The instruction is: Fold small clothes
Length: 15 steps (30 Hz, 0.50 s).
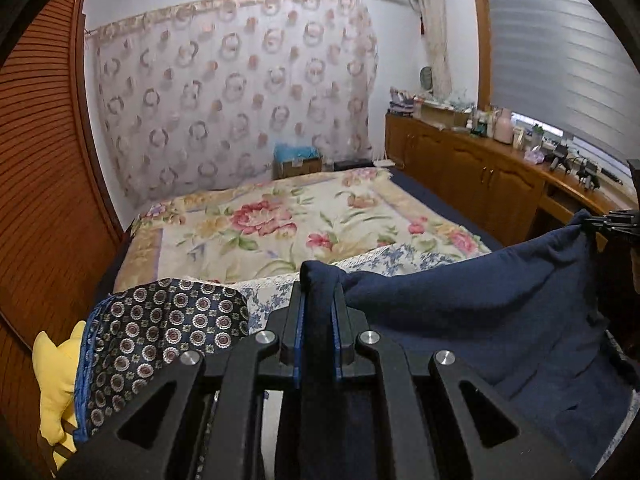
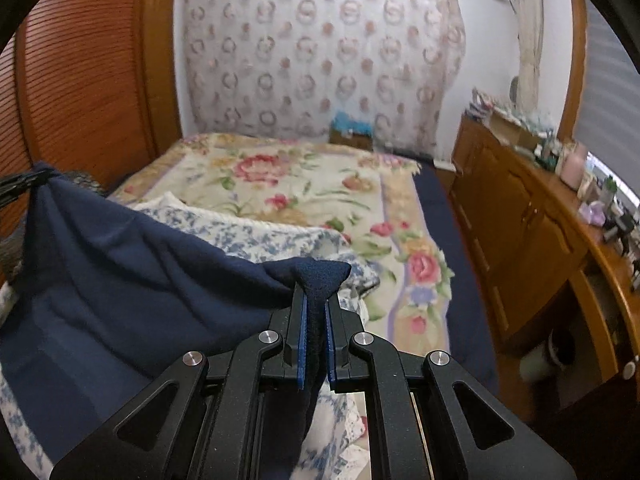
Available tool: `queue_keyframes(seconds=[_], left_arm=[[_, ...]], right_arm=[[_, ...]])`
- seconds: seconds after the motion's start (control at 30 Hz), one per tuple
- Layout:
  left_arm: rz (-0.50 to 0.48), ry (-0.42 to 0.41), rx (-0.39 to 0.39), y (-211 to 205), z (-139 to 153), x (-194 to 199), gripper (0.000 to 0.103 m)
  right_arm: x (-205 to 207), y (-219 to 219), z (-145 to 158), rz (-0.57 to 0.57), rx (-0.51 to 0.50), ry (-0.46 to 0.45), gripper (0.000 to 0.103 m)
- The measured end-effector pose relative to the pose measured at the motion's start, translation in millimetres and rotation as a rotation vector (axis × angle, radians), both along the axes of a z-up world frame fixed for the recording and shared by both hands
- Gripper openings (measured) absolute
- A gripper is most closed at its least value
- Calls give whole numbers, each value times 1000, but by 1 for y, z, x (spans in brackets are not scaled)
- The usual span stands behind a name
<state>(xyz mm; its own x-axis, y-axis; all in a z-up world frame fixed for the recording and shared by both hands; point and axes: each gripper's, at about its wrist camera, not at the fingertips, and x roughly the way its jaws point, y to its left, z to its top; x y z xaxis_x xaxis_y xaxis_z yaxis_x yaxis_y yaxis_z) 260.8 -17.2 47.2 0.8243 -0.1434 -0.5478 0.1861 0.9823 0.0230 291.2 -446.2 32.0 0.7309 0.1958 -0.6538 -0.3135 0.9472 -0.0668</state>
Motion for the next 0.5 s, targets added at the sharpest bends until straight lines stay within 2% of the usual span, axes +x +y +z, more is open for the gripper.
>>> queue_keyframes(seconds=[0.17,0.23,0.27,0.33,0.37,0.43,0.5], left_arm=[[11,58,3,1,-15,9,15],[0,85,-3,0,-18,9,23],[-4,91,0,0,-19,8,26],[-21,101,-3,-1,-21,0,43],[-28,105,-11,0,-22,-6,44],[-36,111,-19,0,-23,-19,53],[-43,115,-17,-1,-25,-35,55]], right_arm=[[11,-1,-9,-17,9,28,7],[13,3,-10,-12,-1,25,23],[12,6,-12,-10,-9,25,27],[5,9,-14,0,-5,33,42],[4,10,-15,6,3,38,45],[-5,11,-19,15,9,43,49],[-15,14,-21,15,12,43,50]])
